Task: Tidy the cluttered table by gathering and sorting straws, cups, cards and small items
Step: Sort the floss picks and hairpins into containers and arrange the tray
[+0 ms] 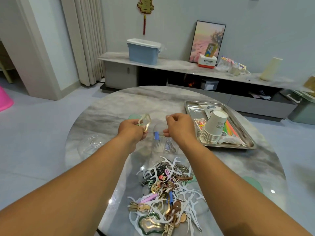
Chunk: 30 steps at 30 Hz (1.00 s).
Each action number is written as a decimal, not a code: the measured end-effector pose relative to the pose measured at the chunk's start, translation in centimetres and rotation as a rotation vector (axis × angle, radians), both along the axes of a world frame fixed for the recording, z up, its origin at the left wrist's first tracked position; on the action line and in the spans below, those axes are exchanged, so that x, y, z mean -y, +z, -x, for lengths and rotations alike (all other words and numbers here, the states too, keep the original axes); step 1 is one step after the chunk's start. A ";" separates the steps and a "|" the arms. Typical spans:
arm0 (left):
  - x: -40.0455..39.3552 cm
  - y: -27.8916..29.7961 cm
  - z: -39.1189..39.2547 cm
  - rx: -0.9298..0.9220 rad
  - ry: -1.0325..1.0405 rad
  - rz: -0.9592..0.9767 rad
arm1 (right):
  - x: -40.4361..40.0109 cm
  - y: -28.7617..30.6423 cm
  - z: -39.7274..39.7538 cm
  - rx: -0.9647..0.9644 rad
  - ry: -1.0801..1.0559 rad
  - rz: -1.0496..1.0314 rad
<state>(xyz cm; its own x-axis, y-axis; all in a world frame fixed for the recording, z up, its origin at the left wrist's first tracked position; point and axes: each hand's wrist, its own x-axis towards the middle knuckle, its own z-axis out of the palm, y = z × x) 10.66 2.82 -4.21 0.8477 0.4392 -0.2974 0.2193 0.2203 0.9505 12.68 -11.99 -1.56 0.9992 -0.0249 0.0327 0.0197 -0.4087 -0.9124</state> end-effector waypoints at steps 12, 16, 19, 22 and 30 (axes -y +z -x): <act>2.6 2.2 -0.4 0.131 -0.308 -0.222 | 3.0 2.8 -1.9 0.255 -0.048 0.371; 1.6 0.3 0.1 0.014 -0.360 -0.305 | 3.8 0.8 -2.4 0.164 -0.020 0.607; 0.7 -0.2 0.3 -0.003 -0.368 -0.330 | 4.2 0.4 -2.1 0.183 0.001 0.493; 0.2 -0.4 0.7 0.028 -0.382 -0.408 | 4.9 1.2 -1.5 0.216 -0.030 0.474; 1.1 -1.1 4.2 -0.131 -0.980 -0.746 | 7.6 2.6 2.3 -0.205 0.569 0.598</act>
<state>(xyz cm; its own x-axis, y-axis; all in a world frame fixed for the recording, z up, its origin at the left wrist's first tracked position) 6.46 1.69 -5.35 0.8970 -0.2644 -0.3543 0.0895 -0.6762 0.7313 10.38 -19.56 1.06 0.8418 0.4469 -0.3028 0.2262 -0.8013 -0.5539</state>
